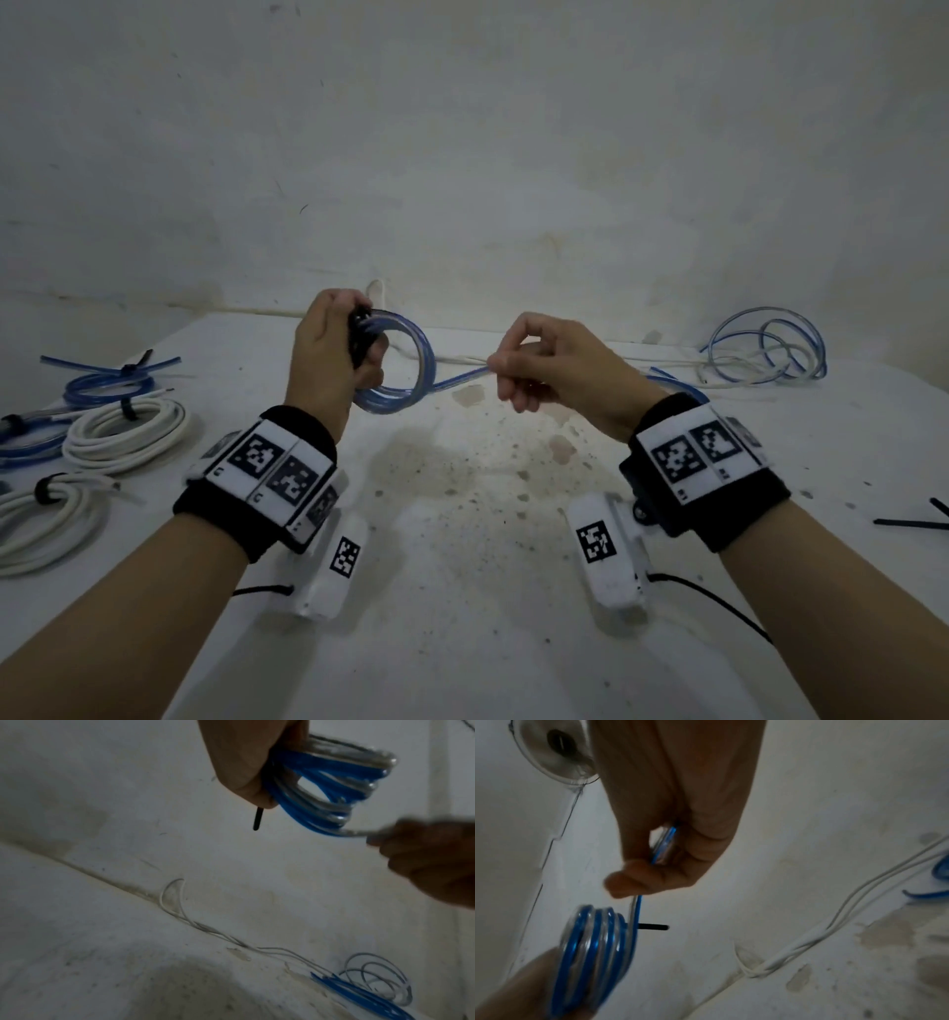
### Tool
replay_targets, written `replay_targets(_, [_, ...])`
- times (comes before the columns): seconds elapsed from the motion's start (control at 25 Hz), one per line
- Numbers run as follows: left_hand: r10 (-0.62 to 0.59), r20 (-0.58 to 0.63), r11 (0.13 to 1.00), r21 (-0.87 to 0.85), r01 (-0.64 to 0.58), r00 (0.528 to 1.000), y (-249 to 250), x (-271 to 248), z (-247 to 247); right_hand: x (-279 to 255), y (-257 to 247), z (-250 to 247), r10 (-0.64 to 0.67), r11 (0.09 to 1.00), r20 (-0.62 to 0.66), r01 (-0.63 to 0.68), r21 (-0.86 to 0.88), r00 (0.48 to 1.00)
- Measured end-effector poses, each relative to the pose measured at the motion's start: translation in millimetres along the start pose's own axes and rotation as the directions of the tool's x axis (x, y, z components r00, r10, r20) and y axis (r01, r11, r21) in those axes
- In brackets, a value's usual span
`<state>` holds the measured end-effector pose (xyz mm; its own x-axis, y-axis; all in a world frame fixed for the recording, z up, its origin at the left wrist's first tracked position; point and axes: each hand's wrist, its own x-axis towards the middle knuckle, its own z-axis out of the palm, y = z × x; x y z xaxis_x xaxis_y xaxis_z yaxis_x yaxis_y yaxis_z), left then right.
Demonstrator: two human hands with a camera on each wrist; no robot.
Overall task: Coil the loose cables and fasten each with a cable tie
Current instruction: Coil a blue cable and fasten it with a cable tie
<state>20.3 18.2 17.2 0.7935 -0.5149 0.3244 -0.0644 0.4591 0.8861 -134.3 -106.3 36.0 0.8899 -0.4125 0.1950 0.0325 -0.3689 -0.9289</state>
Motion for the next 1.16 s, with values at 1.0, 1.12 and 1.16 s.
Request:
replay_targets(1.0, [0.241,0.241,0.804,0.493,-0.333,0.94,-20.1,-4.8,4.7,16.3,7.6,50.0,-0.361,0.889,-0.26,0.247,-0.386,0.895])
replay_targets(1.12, [0.251,0.283,0.76,0.535,-0.37,0.926,-22.1,-7.3,7.4,16.5,9.0,53.2,-0.329,0.901,-0.28,0.21,-0.381,0.902])
replay_targets(1.16, [0.256,0.293,0.755,0.534,-0.38,0.921,-22.5,-8.4,8.1,17.1,9.0,52.9,-0.293,0.924,-0.304,0.188,-0.333,0.906])
